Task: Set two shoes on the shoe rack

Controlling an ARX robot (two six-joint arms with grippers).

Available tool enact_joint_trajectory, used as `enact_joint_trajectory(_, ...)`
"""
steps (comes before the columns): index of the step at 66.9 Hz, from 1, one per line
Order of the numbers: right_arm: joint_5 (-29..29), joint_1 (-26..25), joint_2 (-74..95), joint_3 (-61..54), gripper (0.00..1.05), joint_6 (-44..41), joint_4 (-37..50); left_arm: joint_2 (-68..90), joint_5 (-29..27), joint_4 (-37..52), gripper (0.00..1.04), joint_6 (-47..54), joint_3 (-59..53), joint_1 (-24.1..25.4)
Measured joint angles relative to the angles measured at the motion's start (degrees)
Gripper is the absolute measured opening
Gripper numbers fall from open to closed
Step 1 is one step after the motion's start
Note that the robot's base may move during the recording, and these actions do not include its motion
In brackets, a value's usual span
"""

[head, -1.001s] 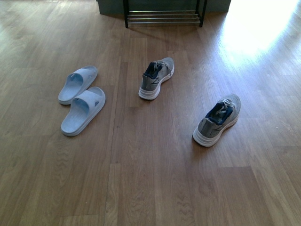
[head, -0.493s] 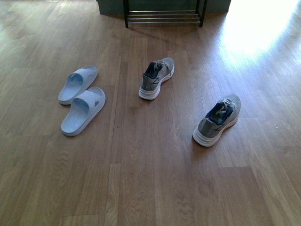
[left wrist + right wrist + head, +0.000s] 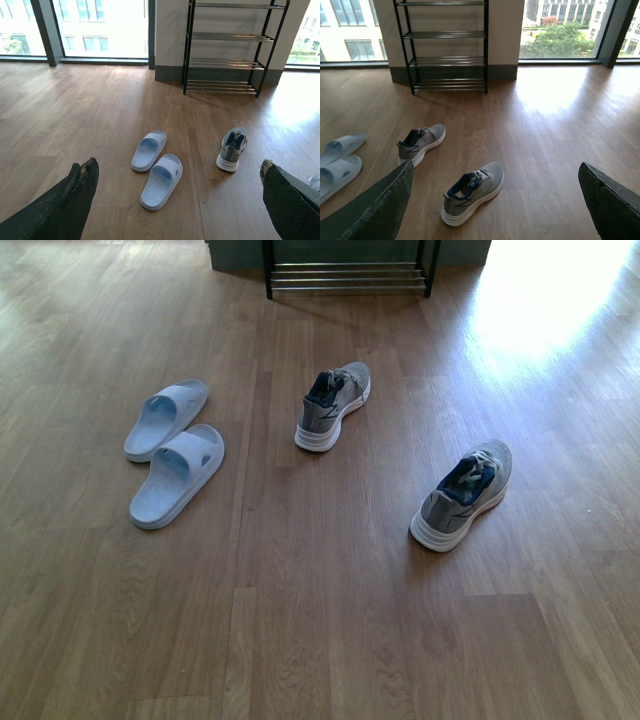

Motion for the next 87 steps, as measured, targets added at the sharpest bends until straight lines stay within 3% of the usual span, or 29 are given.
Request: enact_joint_trajectory(87,0.0,0.0,0.0,0.0,0.96,0.0,0.0,0.0,-0.02,0.0,0.95,0.0,0.0,0.0)
